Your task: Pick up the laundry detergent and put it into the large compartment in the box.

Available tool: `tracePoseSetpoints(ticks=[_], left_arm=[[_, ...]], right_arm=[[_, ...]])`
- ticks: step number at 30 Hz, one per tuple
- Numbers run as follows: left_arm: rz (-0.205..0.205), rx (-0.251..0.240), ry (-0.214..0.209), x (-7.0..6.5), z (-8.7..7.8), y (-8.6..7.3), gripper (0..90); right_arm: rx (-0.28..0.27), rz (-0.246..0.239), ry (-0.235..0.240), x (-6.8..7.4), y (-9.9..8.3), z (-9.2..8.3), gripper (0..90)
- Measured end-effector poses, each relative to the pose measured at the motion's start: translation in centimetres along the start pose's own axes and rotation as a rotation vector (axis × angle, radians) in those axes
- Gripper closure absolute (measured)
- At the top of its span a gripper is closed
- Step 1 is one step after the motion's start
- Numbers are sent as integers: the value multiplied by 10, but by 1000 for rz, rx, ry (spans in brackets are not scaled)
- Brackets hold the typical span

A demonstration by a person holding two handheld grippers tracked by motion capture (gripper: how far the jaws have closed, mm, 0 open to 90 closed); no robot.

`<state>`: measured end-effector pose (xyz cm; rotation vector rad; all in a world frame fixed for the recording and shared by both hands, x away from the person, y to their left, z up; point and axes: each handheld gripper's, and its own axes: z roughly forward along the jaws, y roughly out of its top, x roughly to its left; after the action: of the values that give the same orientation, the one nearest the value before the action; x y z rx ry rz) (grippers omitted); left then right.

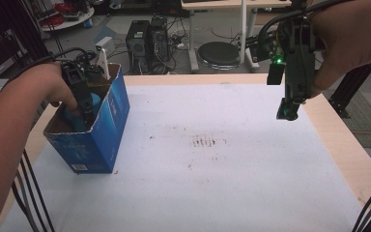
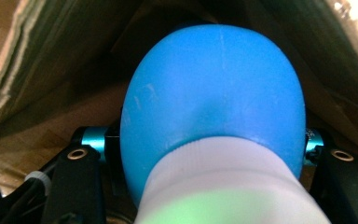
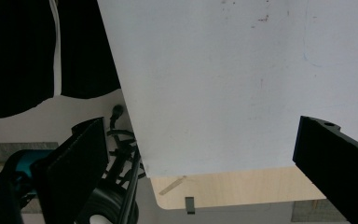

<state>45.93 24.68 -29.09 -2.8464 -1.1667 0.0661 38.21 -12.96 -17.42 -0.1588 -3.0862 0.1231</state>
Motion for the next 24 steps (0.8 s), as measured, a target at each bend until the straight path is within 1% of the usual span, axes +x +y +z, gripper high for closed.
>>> tracePoseSetpoints(ticks=[2,4,5,8,12,16,17,18,20,21,24], left_arm=[[-7,-6,-7,1,0,-2,385],[-3,-5,-10,1,0,-3,384],[-12,-15,-11,1,1,-3,383],[-4,-14,-9,1,0,-4,383],[-8,-16,-12,1,0,-4,382],[-3,-23,-7,1,0,-4,364],[-5,-43,-9,0,-2,-6,348],[2,-47,-5,0,-2,-6,338],[2,-47,-5,0,-2,-6,326],[12,-62,7,-1,-7,-8,317],[26,-59,12,-2,-13,-9,310]], right_arm=[[-3,-4,0,0,1,0,26],[-3,0,0,0,1,0,26],[-2,0,0,0,2,0,26],[1,0,0,1,2,0,26],[0,-2,-3,1,3,-1,26],[-6,-4,-5,3,3,-2,26],[2,-1,-6,2,3,-1,26],[5,-3,-9,2,3,-1,26],[6,-2,-9,2,4,-1,26],[2,-2,-7,3,4,-2,26],[0,-6,-10,3,4,-2,26]])
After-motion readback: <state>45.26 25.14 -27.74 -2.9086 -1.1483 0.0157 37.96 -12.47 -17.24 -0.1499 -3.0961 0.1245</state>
